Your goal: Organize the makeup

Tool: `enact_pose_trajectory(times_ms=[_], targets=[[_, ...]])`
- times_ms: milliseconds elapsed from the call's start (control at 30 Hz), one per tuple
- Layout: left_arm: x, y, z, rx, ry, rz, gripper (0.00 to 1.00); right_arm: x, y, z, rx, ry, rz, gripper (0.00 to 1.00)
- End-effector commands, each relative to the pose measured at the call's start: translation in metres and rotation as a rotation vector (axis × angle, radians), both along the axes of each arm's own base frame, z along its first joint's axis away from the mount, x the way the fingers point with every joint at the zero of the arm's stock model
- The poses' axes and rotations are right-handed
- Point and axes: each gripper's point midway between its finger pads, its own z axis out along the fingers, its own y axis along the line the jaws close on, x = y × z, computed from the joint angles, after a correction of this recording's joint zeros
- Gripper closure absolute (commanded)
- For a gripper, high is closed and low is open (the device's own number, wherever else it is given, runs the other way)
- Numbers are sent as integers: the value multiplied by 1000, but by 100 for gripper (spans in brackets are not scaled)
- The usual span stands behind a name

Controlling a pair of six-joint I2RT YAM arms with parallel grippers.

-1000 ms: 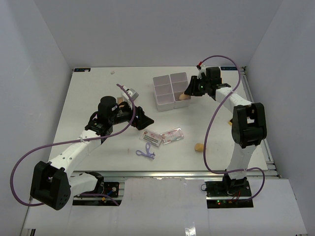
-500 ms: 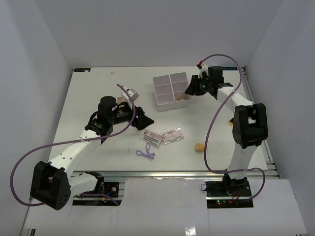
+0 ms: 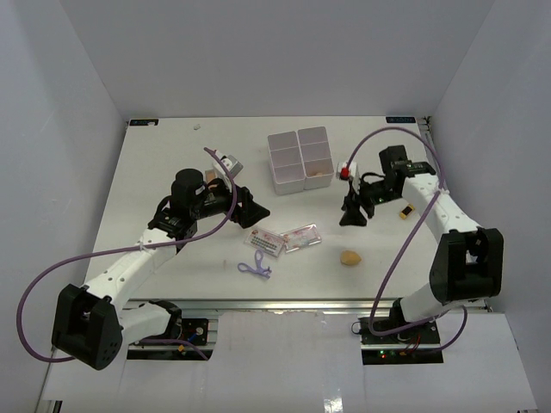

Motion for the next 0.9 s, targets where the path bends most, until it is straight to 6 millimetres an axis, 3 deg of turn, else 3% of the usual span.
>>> enact_pose_trajectory(times_ms=[0,167,433,867], targets=[[0,1,25,-23,-72,13,2,-76,-33,-45,-169,-20,236,37],[1,3,25,-18,-78,26,2,-97,-45,-58,-228,-127,291,36],[0,3,26,-19,-82,27,2,-95,-59,-84,-330,-188,285,38],[1,5,27,-13,-91,37,2,-95,-38,-99,-316,-162,324,44]])
